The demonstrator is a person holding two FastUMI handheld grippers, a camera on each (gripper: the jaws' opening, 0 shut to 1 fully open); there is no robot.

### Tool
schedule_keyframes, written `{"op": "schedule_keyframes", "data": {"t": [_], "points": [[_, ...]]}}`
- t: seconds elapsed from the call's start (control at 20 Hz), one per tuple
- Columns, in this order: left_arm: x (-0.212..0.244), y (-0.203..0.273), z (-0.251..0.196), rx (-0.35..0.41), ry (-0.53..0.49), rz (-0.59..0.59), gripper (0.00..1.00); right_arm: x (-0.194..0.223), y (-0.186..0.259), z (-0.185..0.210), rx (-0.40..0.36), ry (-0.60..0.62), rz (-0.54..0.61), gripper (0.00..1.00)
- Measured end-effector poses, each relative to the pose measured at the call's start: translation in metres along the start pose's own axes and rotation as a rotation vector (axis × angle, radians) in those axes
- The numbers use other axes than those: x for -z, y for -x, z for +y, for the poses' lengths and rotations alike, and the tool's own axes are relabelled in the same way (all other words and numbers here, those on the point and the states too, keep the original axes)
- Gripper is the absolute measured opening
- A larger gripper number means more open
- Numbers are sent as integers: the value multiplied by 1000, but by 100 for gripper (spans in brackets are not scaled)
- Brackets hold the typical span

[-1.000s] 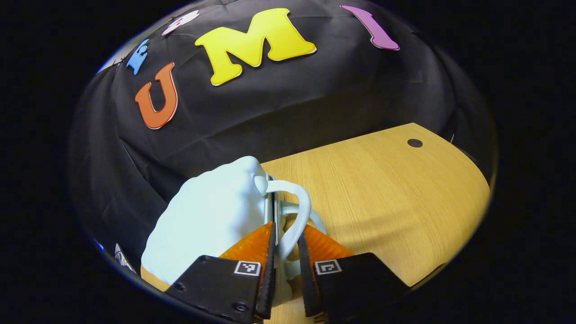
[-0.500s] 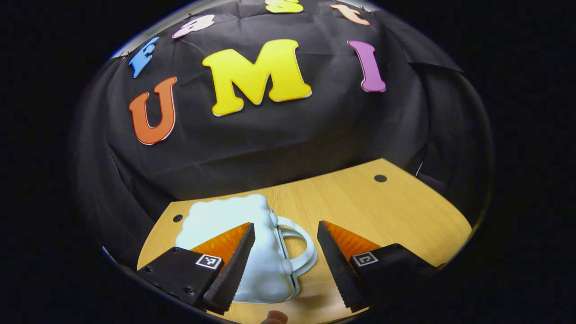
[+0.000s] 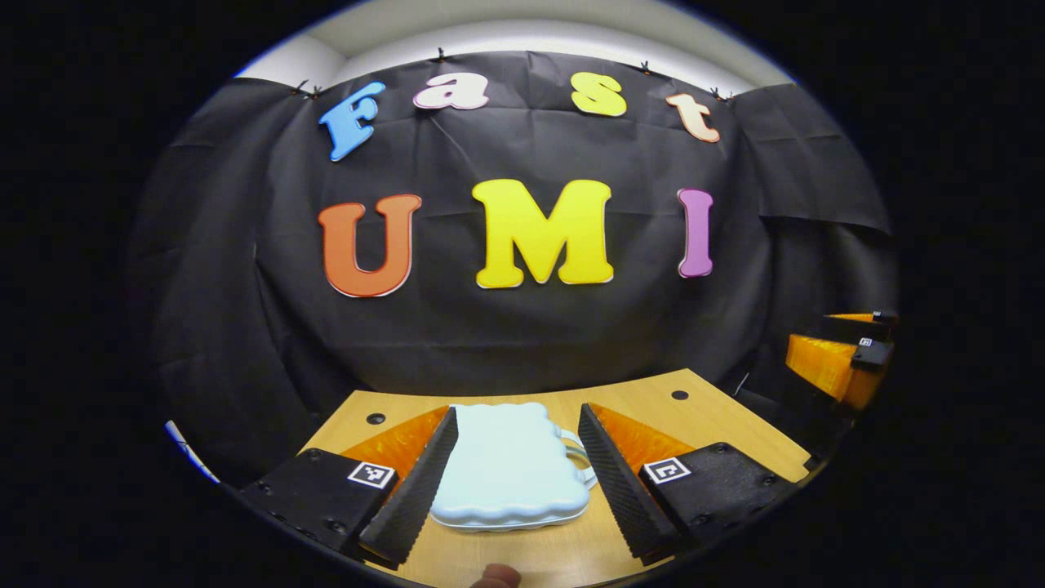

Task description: First open the suitcase, pack the skin care products into it, and then close the suitcase.

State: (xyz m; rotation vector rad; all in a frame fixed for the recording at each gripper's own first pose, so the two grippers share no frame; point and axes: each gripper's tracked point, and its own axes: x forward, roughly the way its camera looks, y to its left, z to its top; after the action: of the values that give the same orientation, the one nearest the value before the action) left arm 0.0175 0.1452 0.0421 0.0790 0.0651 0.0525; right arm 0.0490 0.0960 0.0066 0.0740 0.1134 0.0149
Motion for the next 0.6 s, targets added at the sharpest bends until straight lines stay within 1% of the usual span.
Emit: {"op": "schedule_keyframes", "data": {"t": [0.1,0.2,0.4,0.6], "points": [[-5,8,3,24,40,-24,95,-2,-2,11,-7,-5,-7,80],[-7,11,8,28,66,-40,93,3,-5,21,-15,-4,3,80],[-10,15,21,-2,47,-47,94,18,-5,36,-45,2,45,80],[-12,16,22,6,59,-63,94,20,-3,45,-63,12,50,80]]}}
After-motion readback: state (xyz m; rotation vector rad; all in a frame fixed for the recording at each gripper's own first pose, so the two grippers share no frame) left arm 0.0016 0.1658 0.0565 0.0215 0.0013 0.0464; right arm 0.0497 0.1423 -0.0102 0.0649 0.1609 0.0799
